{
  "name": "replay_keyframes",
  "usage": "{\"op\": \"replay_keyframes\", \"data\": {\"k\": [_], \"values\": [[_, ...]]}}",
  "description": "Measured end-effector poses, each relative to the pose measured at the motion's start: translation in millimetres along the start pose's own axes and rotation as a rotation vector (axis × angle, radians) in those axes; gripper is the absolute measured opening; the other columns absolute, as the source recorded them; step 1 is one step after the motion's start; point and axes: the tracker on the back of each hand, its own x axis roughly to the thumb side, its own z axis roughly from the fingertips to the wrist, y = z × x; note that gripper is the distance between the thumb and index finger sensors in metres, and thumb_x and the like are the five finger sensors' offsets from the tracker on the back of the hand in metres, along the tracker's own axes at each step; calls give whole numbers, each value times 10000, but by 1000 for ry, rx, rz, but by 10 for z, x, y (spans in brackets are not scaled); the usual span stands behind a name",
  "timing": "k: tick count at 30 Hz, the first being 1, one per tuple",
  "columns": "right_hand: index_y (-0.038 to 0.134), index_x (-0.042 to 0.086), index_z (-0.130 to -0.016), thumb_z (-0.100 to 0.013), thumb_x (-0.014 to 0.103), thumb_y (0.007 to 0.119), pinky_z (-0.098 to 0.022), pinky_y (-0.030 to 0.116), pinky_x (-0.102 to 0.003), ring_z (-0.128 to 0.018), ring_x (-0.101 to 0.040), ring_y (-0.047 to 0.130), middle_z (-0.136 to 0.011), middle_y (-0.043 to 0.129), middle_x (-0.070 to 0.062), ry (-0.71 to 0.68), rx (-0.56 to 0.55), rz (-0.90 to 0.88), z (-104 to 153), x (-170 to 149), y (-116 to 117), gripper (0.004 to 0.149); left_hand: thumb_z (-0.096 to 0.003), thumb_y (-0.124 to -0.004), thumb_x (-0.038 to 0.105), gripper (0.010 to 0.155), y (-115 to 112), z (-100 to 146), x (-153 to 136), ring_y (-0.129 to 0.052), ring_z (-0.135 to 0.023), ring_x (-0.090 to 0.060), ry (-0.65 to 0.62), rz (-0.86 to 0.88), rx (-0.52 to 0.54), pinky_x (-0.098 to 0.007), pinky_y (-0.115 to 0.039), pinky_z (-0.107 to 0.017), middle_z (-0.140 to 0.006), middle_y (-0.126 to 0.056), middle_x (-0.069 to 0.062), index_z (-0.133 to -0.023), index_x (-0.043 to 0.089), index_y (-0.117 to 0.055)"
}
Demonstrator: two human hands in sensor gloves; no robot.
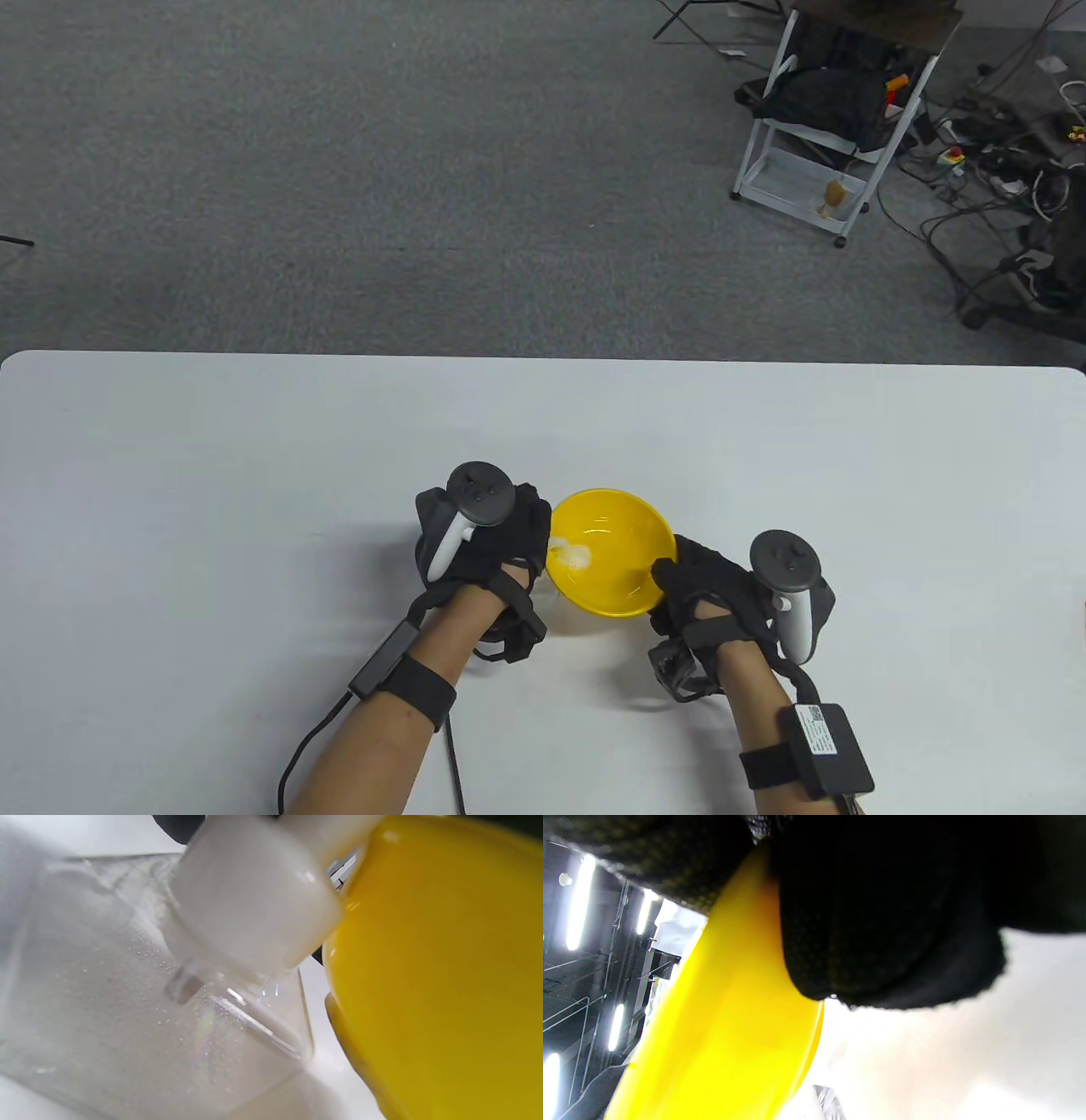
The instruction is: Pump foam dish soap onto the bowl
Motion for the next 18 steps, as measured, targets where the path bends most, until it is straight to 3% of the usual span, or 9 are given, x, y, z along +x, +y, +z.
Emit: {"op": "replay_keyframes", "data": {"k": [6,9,13,18], "values": [[681,49,-906,-420,350,841,-109,909,-437,-173,-253,1044,-428,1008,-143,0,3,5,-5,2,-5,593,-431,-498,561,721,8,-10,-15,-383,-1098,-444,-1,-8,-32,-718,-318,-741,-1151,-453,-108,-1030,161,-526],[681,50,-906,-420,352,842,-110,909,-437,-173,-254,1044,-429,1008,-142,-4,5,5,-8,4,-7,594,-420,-532,563,726,12,3,-49,-428,-1073,-459,-4,80,8,-718,-366,-721,-1128,-499,-132,-1011,142,-574],[681,50,-907,-420,353,843,-109,908,-439,-174,-257,1044,-429,1007,-144,-5,8,-1,-8,4,-13,596,-421,-516,578,739,132,15,35,-370,-1086,-444,19,-21,-37,-698,-354,-732,-1145,-436,-115,-1030,159,-524],[678,49,-910,-421,354,841,-109,909,-438,-174,-257,1044,-430,1007,-146,-4,10,-3,-11,-1,-13,599,-422,-518,573,740,136,-9,48,-349,-1086,-445,33,-4,-73,-693,-350,-731,-1147,-416,-117,-1035,159,-509]]}}
